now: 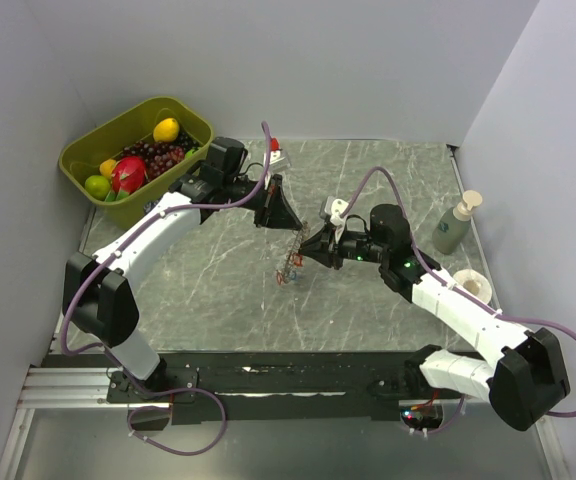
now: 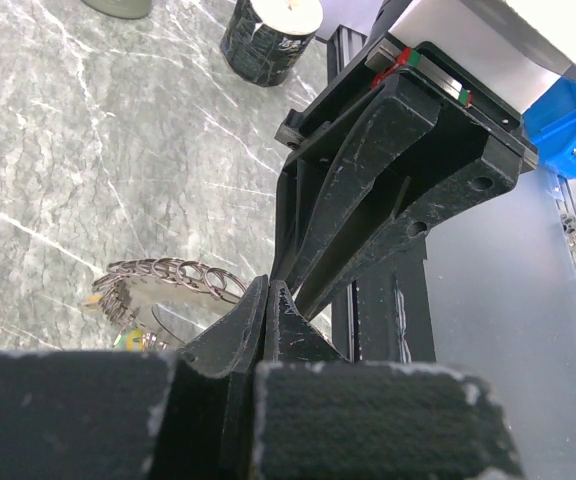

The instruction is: Remove the keys from the keyring

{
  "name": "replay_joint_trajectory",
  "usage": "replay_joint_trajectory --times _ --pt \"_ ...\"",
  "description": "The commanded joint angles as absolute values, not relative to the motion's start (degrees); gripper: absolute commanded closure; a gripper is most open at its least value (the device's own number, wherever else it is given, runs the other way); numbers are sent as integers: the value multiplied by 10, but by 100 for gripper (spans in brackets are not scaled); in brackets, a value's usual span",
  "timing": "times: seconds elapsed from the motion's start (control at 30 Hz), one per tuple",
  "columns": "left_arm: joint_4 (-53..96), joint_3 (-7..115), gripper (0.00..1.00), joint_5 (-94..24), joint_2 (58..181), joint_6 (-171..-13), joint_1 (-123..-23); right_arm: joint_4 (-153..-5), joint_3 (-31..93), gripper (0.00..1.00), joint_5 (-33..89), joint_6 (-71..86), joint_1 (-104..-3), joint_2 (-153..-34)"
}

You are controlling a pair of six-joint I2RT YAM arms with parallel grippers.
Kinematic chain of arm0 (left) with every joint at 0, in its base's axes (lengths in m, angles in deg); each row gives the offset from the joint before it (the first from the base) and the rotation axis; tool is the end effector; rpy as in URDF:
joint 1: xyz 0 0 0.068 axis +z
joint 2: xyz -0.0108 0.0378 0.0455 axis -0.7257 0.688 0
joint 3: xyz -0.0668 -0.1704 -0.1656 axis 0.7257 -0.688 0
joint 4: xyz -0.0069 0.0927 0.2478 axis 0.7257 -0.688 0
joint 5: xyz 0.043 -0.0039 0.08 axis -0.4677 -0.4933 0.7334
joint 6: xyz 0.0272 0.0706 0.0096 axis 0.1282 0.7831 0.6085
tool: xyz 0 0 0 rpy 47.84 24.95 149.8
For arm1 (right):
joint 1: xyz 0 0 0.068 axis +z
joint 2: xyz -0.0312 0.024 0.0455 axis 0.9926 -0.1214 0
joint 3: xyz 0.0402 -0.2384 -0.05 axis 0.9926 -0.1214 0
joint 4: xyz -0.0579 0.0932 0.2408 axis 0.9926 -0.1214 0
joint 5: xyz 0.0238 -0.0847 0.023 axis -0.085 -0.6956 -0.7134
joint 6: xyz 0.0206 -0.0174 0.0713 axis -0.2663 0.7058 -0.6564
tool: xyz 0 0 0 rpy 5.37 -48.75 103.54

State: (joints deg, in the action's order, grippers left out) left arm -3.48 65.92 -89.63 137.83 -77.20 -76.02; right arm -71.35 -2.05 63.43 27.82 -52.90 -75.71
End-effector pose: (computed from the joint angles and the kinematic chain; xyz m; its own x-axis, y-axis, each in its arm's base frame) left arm 0.2993 -0.2355 0.3120 -0.4198 0.2658 -0.8678 0.9012 0.0083 -0.4334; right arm 0.2250 0.1814 0.2647 0.0225 -0.1851 -0.9825 -0.9616 0.2648 -0.0719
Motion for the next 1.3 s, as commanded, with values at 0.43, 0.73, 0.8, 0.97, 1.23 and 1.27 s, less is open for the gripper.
replay_joint_trajectory --times 0.43,0.73,0.8,0.97,1.23,1.27 --pt "-8 666 99 -905 1374 -780 -763 -715 -19 100 667 304 -527 -736" --pt "-20 671 99 -914 1373 -768 -763 -725 -14 58 683 312 -528 -741" --pt "-17 668 99 -916 1372 -772 -763 -721 -12 57 679 303 -527 -742" --pt "-3 664 99 -919 1377 -783 -763 -707 -15 57 665 293 -527 -745" --pt "12 661 99 -926 1382 -799 -763 -690 -15 60 641 275 -516 -750" --pt "15 659 99 -927 1382 -800 -764 -690 -15 60 636 276 -513 -753"
